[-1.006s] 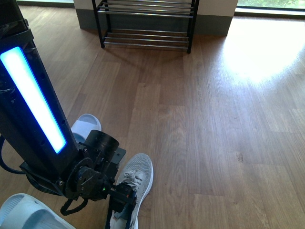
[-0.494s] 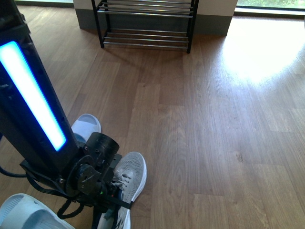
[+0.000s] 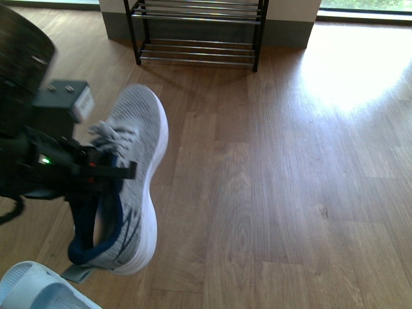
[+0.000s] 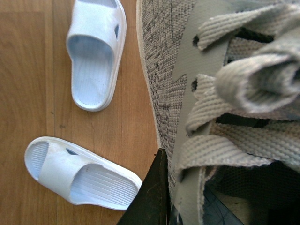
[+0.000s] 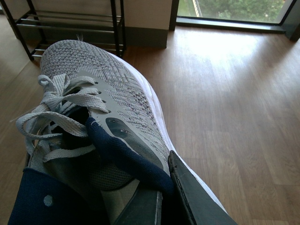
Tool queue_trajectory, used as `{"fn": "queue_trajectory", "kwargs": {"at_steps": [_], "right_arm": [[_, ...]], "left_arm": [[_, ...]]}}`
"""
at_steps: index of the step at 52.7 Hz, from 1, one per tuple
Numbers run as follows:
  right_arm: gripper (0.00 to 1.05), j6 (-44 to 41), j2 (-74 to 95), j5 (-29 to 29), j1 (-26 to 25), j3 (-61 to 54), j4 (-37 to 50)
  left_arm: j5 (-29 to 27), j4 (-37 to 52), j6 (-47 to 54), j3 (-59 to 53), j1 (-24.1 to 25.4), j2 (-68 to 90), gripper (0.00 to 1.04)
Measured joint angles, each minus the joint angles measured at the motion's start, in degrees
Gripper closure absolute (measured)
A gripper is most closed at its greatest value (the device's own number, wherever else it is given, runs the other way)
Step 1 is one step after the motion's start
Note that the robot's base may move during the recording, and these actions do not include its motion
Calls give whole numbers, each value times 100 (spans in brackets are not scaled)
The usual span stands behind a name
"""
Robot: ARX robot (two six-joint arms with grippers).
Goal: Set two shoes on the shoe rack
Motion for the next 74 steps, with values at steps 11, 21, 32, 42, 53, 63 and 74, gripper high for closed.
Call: {"fn": "queue_trajectory", "kwargs": {"at_steps": [11, 21, 32, 42, 53, 63, 74], "right_arm": [[103, 0, 0, 4, 2, 0, 0], [103, 0, 0, 0, 2, 0, 0], [103, -2, 0, 11, 0, 0, 0], [103, 0, 0, 7, 0, 0, 0], [103, -2, 0, 9, 2, 0, 0], [103, -2, 0, 4, 2, 0, 0], [103, -2, 0, 0, 2, 0, 0]], "left_arm": [[-402, -199, 317, -988, 437, -1814, 103], [-643, -516, 490, -1652, 658, -3209, 103], [-822, -1145, 535, -2253, 619, -4959, 103], [-1080, -1720, 501, -2590, 509, -5982, 103], [-1622, -2693, 358, -2905, 70, -7650, 103], [-1908, -3254, 275, -3067, -55, -8994, 103], [-1904, -3257, 238, -3080, -57, -8996, 103]]}}
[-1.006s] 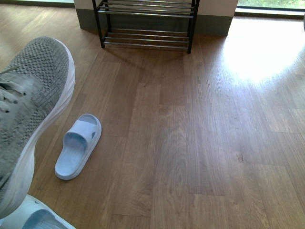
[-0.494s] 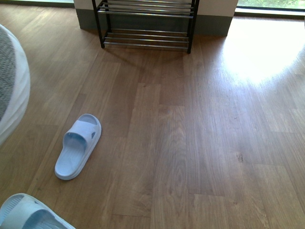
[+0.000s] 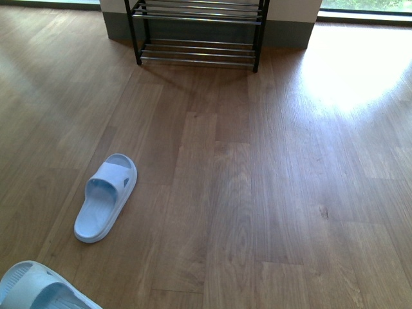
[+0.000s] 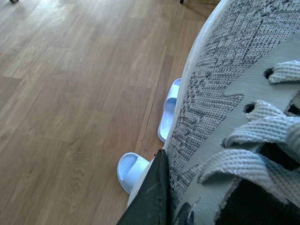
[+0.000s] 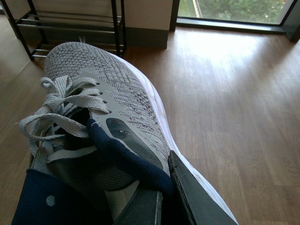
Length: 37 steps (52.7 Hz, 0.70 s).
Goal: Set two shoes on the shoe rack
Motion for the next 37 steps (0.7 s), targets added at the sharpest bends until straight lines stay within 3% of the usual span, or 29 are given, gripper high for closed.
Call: {"fn": "queue_trajectory", "kwargs": {"at_steps": [37], "right_arm": [[103, 2, -4, -46, 9, 0, 0]], "left_arm": [[-63, 0, -2, -2, 2, -2, 103]]}}
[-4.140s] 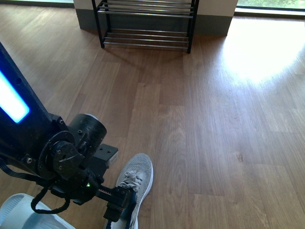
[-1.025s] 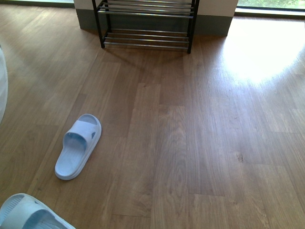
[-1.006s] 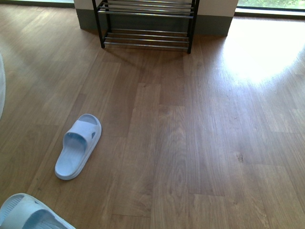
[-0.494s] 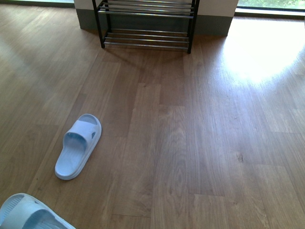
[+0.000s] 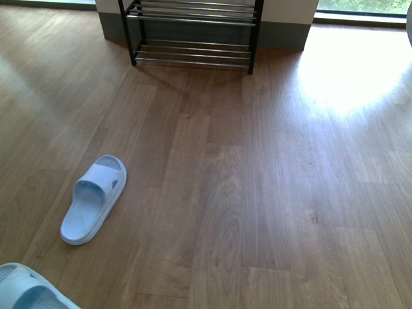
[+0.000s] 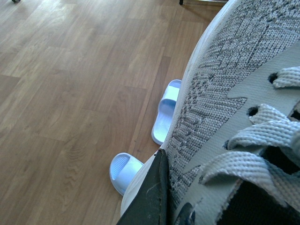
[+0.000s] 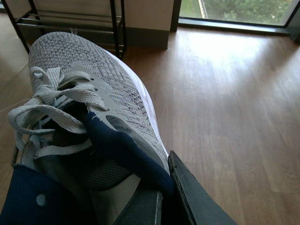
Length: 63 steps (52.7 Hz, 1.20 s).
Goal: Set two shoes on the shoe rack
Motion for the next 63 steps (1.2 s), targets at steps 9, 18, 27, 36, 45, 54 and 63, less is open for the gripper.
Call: {"fn": "queue_trajectory", "kwargs": {"at_steps": [9, 18, 27, 36, 45, 54, 63], "right_arm": [[103, 0, -2, 9, 0, 2, 0], [103, -2, 11, 155, -31, 0, -4], [103, 2, 4, 98, -31, 0, -4], [103, 4, 2, 15, -9, 0, -4], [103, 2, 2, 61, -11, 0, -4], [103, 2, 4, 74, -11, 0, -4], [103, 4, 4, 48, -11, 0, -4]], "left_arm": [[31, 0, -2, -2, 0, 0, 103], [105, 0, -2, -7, -7, 0, 103], [61, 0, -2, -7, -7, -2, 103], [66, 0, -2, -7, -7, -2, 103], [66, 0, -2, -7, -7, -2, 103], [63, 0, -2, -7, -7, -2, 103], [81, 0, -2, -7, -7, -2, 103]]}}
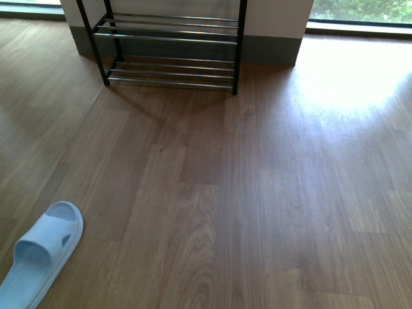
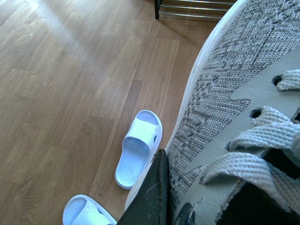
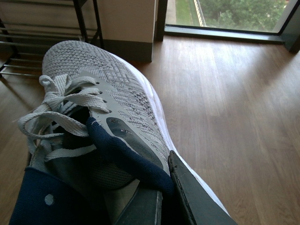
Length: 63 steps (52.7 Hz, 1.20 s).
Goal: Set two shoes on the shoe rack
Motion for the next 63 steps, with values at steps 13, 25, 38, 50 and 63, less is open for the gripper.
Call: {"fn": "queue_trajectory", "kwargs": {"at_steps": [13, 25, 38, 50, 63], "right_arm": [[103, 2, 0, -48, 11, 0, 0], [103, 7, -11, -68, 13, 0, 4], [103, 7, 2, 138, -35, -9, 0], [103, 11, -2, -70, 4, -9, -2], [103, 9, -2, 13, 4, -9, -2]], "left_arm": [[-63, 0, -2, 0, 0, 0, 103], [-63, -9, -11, -4, 4, -4, 103], [63, -7, -11, -4, -20, 7, 103], [-15, -9, -13, -4, -15, -7, 103], [-20, -9, -13, -4, -15, -9, 103]]}}
